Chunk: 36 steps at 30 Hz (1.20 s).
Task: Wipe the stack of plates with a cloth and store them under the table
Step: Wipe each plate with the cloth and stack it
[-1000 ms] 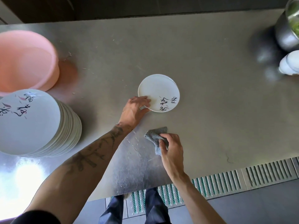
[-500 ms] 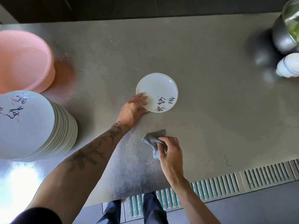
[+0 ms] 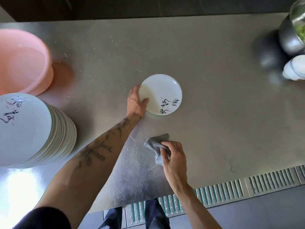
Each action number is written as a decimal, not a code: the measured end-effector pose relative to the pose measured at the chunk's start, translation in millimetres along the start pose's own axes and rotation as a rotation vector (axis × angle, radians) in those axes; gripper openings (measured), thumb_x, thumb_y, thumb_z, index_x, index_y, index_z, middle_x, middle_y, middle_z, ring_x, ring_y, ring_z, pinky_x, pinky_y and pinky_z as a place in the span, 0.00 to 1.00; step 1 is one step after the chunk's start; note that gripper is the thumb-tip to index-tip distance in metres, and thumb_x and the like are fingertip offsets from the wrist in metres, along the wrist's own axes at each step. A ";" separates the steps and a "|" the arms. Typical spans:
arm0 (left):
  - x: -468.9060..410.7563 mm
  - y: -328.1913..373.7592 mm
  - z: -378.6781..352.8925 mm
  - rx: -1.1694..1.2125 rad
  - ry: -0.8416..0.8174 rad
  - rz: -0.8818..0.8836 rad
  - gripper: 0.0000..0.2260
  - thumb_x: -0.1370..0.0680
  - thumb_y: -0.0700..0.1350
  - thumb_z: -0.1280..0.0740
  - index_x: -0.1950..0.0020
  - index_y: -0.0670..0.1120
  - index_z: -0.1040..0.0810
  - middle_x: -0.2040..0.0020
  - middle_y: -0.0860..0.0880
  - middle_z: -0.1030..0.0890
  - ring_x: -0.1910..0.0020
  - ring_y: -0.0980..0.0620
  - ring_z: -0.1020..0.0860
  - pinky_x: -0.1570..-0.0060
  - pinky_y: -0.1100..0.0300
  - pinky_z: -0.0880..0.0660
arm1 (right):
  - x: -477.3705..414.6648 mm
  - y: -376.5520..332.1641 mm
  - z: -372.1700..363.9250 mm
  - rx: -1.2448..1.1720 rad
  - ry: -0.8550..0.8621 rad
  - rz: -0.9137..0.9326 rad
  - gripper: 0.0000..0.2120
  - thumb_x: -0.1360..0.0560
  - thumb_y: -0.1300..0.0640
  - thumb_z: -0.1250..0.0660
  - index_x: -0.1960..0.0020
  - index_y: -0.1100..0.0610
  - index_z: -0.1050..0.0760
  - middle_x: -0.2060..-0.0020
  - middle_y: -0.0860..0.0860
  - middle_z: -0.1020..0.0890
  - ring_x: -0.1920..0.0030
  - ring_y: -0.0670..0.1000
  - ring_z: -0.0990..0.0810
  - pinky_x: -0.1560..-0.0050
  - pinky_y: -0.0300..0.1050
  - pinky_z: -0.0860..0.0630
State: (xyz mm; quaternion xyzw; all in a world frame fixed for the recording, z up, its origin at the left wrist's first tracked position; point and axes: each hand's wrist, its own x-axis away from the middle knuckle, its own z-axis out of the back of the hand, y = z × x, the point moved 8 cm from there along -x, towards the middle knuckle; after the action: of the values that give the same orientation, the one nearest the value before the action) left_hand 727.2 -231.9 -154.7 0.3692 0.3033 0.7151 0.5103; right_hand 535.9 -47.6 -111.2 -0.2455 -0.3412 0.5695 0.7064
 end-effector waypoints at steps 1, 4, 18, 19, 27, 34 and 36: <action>0.5 -0.4 1.3 0.015 0.018 0.016 0.28 0.23 0.34 0.29 0.23 0.41 0.31 0.32 0.40 0.23 0.30 0.39 0.29 0.30 0.52 0.33 | -0.3 0.0 0.6 -0.004 -0.001 -0.002 0.09 0.21 0.62 0.30 0.42 0.55 0.18 0.46 0.49 0.23 0.47 0.45 0.21 0.44 0.32 0.25; 7.1 -5.7 5.0 0.065 0.055 0.070 0.28 0.25 0.34 0.29 0.26 0.45 0.27 0.37 0.42 0.19 0.36 0.41 0.23 0.33 0.50 0.28 | -1.2 0.4 2.3 -0.011 0.005 -0.001 0.09 0.21 0.63 0.30 0.42 0.55 0.18 0.46 0.49 0.23 0.48 0.45 0.21 0.45 0.32 0.25; 60.9 -32.8 9.8 -0.139 0.072 0.060 0.21 0.16 0.48 0.37 0.25 0.45 0.37 0.30 0.41 0.27 0.39 0.35 0.24 0.47 0.43 0.26 | -1.5 -2.2 0.2 0.024 -0.016 0.002 0.10 0.22 0.65 0.29 0.42 0.56 0.18 0.48 0.49 0.23 0.49 0.46 0.21 0.46 0.22 0.33; 59.2 -31.6 9.3 -0.186 0.072 0.047 0.21 0.15 0.50 0.39 0.25 0.45 0.37 0.30 0.42 0.28 0.39 0.34 0.23 0.47 0.42 0.26 | -1.2 -3.1 0.1 0.022 -0.016 0.003 0.10 0.22 0.65 0.29 0.42 0.56 0.18 0.48 0.48 0.23 0.49 0.46 0.21 0.46 0.21 0.33; 48.9 -30.1 9.9 -0.334 0.062 0.061 0.24 0.15 0.60 0.45 0.23 0.49 0.39 0.42 0.38 0.18 0.46 0.34 0.19 0.49 0.44 0.26 | -0.8 -3.8 -3.1 0.010 -0.033 0.012 0.09 0.21 0.64 0.30 0.43 0.56 0.18 0.47 0.49 0.23 0.48 0.45 0.21 0.46 0.22 0.32; 54.3 -32.5 9.6 -0.286 -0.150 -0.008 0.55 0.35 0.78 0.33 0.17 0.56 0.54 0.30 0.50 0.35 0.33 0.41 0.28 0.39 0.41 0.26 | -0.6 -2.8 -1.6 0.008 -0.029 0.012 0.10 0.22 0.64 0.30 0.43 0.55 0.18 0.48 0.48 0.23 0.48 0.46 0.21 0.47 0.25 0.30; 52.0 -28.5 8.3 -0.367 -0.184 -0.108 0.62 0.40 0.75 0.26 0.16 0.53 0.54 0.28 0.48 0.37 0.31 0.43 0.33 0.32 0.42 0.30 | -1.2 -2.8 -1.3 0.017 -0.025 0.018 0.09 0.22 0.64 0.30 0.43 0.55 0.18 0.48 0.48 0.23 0.49 0.47 0.21 0.47 0.24 0.31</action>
State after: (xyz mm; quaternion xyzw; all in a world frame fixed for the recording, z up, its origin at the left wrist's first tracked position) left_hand 737.8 -173.4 -161.9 0.3170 0.1394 0.6930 0.6323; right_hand 538.6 -49.3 -110.3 -0.2354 -0.3429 0.5816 0.6991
